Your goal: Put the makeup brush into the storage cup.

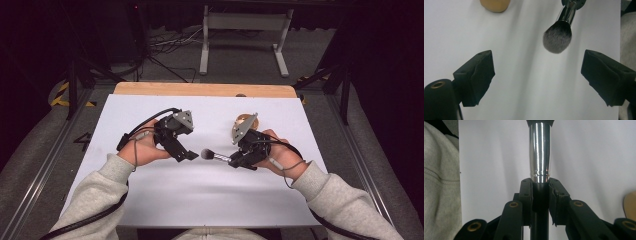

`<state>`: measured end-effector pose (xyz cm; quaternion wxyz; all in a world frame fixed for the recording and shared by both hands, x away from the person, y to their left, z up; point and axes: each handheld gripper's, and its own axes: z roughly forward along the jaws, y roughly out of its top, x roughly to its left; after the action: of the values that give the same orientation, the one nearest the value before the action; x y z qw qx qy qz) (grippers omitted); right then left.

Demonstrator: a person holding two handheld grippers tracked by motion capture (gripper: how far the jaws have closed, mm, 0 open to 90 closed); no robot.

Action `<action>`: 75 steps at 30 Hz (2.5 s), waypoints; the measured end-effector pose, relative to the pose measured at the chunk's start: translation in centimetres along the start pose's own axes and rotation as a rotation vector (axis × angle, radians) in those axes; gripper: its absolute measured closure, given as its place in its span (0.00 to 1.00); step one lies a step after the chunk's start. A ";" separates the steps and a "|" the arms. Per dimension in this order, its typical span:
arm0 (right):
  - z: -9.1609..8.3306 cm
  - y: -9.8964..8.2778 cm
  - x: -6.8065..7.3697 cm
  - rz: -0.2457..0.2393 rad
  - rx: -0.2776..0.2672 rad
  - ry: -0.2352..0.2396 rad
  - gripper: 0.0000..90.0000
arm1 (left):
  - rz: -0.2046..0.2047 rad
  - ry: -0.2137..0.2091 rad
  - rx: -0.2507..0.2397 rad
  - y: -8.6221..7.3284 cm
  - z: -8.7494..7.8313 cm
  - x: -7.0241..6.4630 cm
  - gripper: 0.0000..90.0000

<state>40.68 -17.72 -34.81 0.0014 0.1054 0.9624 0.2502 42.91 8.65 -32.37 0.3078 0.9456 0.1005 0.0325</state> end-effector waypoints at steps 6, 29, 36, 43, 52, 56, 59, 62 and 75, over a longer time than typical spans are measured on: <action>-0.4 -0.5 0.1 0.011 -0.007 -0.003 0.83 | -0.055 0.037 -0.046 -0.8 -0.4 0.6 0.12; -2.9 -2.2 -1.1 0.090 -0.218 -0.078 0.83 | -0.123 0.063 -0.120 -4.0 -0.2 0.5 0.12; -3.5 -2.5 -1.4 0.115 -0.292 -0.113 0.83 | -0.137 0.064 -0.141 -4.8 0.2 0.4 0.12; -4.1 -2.6 -1.6 0.143 -0.396 -0.162 0.83 | -0.148 0.057 -0.155 -5.4 0.4 0.4 0.12; -4.4 -2.7 -2.0 0.175 -0.494 -0.239 0.83 | -0.151 0.059 -0.177 -5.8 0.6 0.1 0.12; -4.5 -2.8 -2.1 0.189 -0.536 -0.277 0.83 | -0.159 0.056 -0.182 -5.9 0.7 0.1 0.12; -4.4 -2.9 -2.4 0.208 -0.570 -0.293 0.83 | -0.165 0.056 -0.185 -6.1 0.9 0.1 0.12; -4.3 -3.0 -2.6 0.222 -0.599 -0.313 0.83 | -0.168 0.058 -0.179 -6.3 0.9 0.0 0.12; -3.9 -3.0 -3.5 0.260 -0.719 -0.413 0.83 | -0.173 0.063 -0.180 -6.6 0.7 0.0 0.12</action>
<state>43.25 -22.83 -33.01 0.1992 0.2665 0.7723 0.5412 41.84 13.45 -36.79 0.3899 0.9003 0.1882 0.0446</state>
